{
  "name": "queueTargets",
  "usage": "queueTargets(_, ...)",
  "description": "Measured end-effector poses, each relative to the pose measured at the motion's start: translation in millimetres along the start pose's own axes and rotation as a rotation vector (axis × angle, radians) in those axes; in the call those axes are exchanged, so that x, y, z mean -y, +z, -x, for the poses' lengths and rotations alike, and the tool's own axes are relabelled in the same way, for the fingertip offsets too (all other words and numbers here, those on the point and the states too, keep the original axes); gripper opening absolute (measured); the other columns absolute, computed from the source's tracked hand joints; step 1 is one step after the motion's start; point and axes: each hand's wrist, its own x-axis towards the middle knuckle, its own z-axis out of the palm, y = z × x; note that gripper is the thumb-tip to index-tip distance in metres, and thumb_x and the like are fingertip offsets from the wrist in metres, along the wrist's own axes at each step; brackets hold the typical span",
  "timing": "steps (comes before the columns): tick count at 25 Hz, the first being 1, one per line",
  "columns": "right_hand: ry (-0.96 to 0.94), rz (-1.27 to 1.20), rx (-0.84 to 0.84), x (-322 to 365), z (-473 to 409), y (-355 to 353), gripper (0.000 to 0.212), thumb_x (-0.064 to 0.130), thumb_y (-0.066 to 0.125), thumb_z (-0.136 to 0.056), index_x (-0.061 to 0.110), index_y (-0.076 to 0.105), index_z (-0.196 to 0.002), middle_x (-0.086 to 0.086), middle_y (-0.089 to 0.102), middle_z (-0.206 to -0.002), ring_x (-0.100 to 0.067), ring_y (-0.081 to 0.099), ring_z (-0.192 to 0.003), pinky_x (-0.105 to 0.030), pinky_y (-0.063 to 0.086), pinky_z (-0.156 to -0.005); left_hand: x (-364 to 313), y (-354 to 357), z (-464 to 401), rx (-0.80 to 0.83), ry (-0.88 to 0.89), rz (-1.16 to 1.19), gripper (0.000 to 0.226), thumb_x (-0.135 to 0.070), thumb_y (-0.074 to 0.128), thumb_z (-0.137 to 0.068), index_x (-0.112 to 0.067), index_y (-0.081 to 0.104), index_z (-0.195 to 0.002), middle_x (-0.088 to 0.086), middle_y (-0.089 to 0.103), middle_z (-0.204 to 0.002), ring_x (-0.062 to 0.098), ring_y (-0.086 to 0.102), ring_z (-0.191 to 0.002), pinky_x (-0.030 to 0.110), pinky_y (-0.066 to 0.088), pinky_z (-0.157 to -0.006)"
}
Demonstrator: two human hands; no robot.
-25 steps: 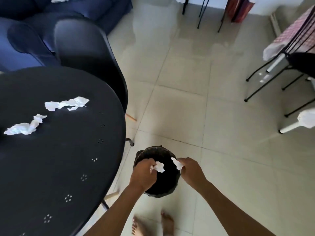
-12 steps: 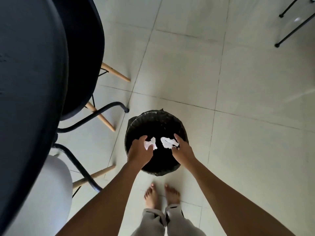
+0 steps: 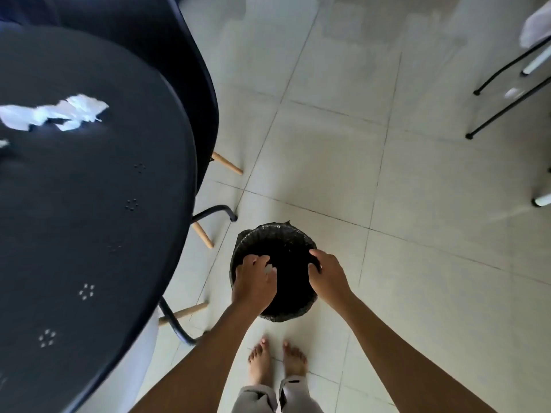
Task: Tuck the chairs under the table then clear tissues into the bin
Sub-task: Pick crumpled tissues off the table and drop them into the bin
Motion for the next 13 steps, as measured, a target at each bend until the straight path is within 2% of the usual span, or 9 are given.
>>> queueTargets(3, -0.077, 0.014, -0.043, 41.3, 41.5, -39.3, 0.041, 0.016, 0.048, -0.093, 0.015, 0.048, -0.134, -0.011, 0.052, -0.134, -0.021, 0.045, -0.128, -0.026, 0.034, -0.106, -41.4, -45.7, 49.7, -0.038, 0.035, -0.011, 0.045, -0.032, 0.04, -0.096, -0.017, 0.045, -0.138, 0.005, 0.041, -0.146, 0.023, 0.038, -0.133, 0.037, 0.035, -0.114)
queueTargets(6, -0.193, 0.031, -0.099, 87.6, 73.8, -71.5, 0.036, 0.012, 0.051, -0.092, 0.008, 0.055, -0.127, -0.014, 0.058, -0.127, -0.026, 0.047, -0.124, -0.03, 0.035, -0.103, -70.3, -87.4, 96.0, -0.163, 0.072, 0.054, 0.044, -0.034, 0.04, -0.095, -0.018, 0.046, -0.136, 0.001, 0.041, -0.144, 0.022, 0.033, -0.134, 0.037, 0.034, -0.114)
queueTargets(10, -0.359, 0.061, -0.118, 151.7, 85.7, -90.2, 0.037, 0.011, 0.053, -0.091, 0.007, 0.054, -0.128, -0.014, 0.057, -0.128, -0.027, 0.047, -0.125, -0.034, 0.037, -0.106, -78.0, -139.8, 120.6, -0.367, 0.19, 0.053, 0.038, -0.036, 0.039, -0.096, -0.019, 0.051, -0.127, 0.0, 0.047, -0.133, 0.019, 0.042, -0.124, 0.034, 0.047, -0.101)
queueTargets(13, -0.517, 0.108, -0.132, 211.9, 87.8, -82.5, 0.035, 0.012, 0.053, -0.092, 0.008, 0.057, -0.126, -0.013, 0.058, -0.127, -0.025, 0.05, -0.121, -0.033, 0.039, -0.104, -50.8, -185.9, 127.9, -0.562, 0.162, 0.09, 0.036, -0.036, 0.042, -0.096, -0.017, 0.056, -0.122, 0.0, 0.049, -0.125, 0.018, 0.046, -0.118, 0.035, 0.051, -0.094)
